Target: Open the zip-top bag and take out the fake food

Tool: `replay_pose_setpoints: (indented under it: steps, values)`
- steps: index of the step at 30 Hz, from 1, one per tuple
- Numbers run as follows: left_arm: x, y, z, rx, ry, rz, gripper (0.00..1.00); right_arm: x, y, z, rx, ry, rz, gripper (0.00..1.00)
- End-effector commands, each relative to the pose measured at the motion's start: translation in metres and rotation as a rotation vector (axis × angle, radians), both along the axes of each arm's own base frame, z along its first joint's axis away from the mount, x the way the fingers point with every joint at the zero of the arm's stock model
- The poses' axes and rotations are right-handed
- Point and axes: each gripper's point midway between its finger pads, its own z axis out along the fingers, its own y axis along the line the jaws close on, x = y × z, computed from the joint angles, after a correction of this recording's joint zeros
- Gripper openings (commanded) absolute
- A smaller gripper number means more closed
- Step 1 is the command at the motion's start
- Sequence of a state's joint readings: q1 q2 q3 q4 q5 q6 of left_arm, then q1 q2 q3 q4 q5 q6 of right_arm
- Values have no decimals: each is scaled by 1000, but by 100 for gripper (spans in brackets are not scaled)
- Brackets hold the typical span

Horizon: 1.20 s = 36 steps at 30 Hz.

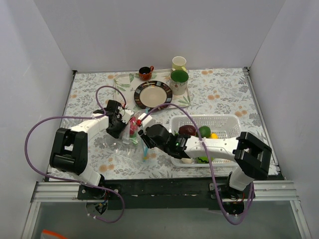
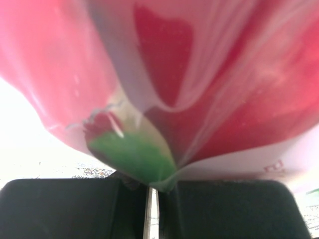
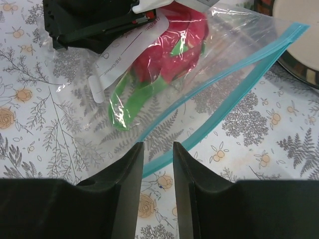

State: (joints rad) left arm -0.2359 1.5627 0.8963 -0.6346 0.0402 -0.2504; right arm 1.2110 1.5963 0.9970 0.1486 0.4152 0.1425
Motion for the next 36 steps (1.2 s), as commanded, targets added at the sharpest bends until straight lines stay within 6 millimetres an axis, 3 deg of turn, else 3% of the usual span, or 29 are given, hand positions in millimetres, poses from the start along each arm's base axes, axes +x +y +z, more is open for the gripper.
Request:
replay_pose_setpoints:
  steps: [1,9,15,19,24,27,36]
  values:
    - [-1,6,3,32,-13,-15,0,11,16,-4,99,44,30,35]
    - [-5,15,2,75,-20,-20,0,31,15,-22,74,62,37,31]
    - [-5,14,2,69,-20,-16,0,26,25,-35,53,99,71,30]
    - [-5,13,1,66,-13,-16,0,16,25,-44,24,112,76,18]
    - [-4,12,1,59,-12,-17,0,3,26,-47,-43,41,83,13]
    - [-5,11,1,55,-9,-18,0,0,31,-48,-63,25,112,1]
    - [-6,14,2,68,-14,-23,0,8,45,-49,-93,-51,170,1]
